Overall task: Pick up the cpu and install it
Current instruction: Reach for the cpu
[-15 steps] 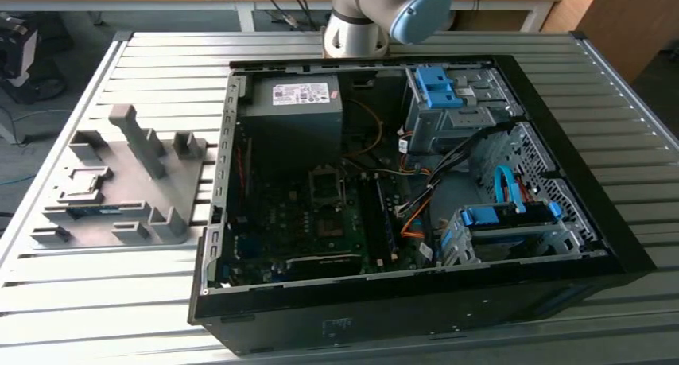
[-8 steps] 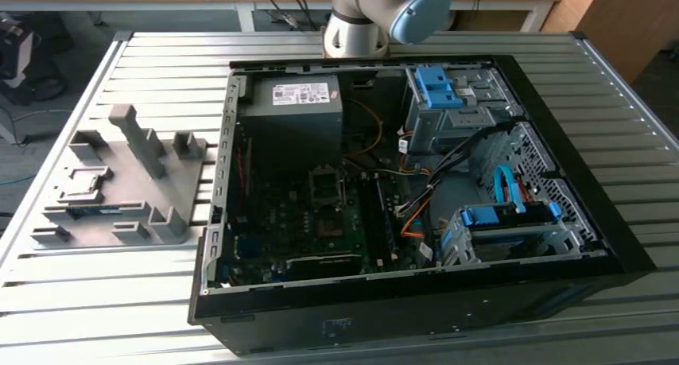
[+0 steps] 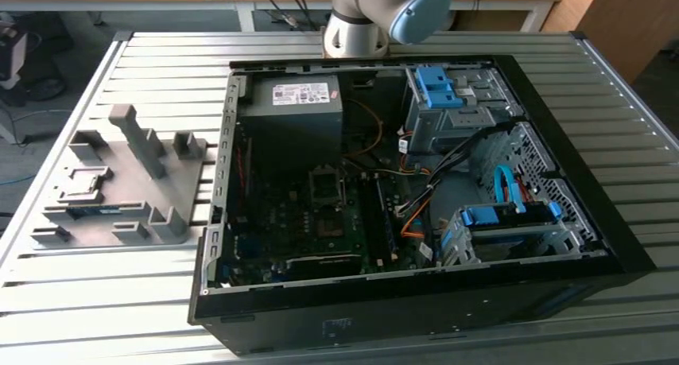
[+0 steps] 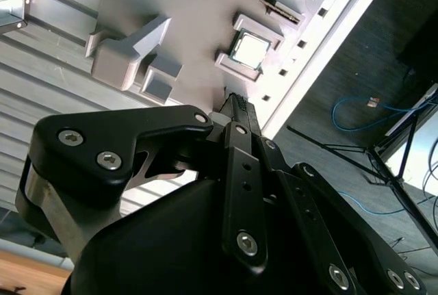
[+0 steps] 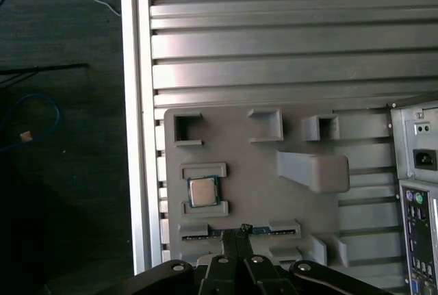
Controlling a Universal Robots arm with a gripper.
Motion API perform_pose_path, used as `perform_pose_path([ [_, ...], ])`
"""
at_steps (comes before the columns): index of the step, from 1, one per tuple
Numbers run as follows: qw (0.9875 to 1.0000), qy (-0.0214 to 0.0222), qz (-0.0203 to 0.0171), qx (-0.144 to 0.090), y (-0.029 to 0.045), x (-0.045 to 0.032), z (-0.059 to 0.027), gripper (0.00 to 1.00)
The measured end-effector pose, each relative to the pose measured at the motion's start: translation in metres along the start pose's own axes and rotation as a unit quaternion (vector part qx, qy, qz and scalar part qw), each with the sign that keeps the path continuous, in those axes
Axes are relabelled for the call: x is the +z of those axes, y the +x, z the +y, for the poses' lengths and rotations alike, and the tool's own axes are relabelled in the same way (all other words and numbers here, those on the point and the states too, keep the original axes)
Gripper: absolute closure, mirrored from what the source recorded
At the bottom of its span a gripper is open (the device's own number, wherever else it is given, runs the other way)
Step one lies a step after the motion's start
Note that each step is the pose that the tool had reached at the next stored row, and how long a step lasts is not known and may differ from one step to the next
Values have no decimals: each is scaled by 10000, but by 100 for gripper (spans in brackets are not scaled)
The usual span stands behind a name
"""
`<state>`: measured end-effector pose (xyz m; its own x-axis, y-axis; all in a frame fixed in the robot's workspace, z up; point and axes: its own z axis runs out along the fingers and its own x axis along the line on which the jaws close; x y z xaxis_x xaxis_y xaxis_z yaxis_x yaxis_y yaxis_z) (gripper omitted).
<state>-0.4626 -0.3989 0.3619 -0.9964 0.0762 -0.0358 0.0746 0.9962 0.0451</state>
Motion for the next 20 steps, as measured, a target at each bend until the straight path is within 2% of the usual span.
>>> perform_pose_path([
  [20, 10000, -1, 0, 0, 100, 113, -13, 90],
])
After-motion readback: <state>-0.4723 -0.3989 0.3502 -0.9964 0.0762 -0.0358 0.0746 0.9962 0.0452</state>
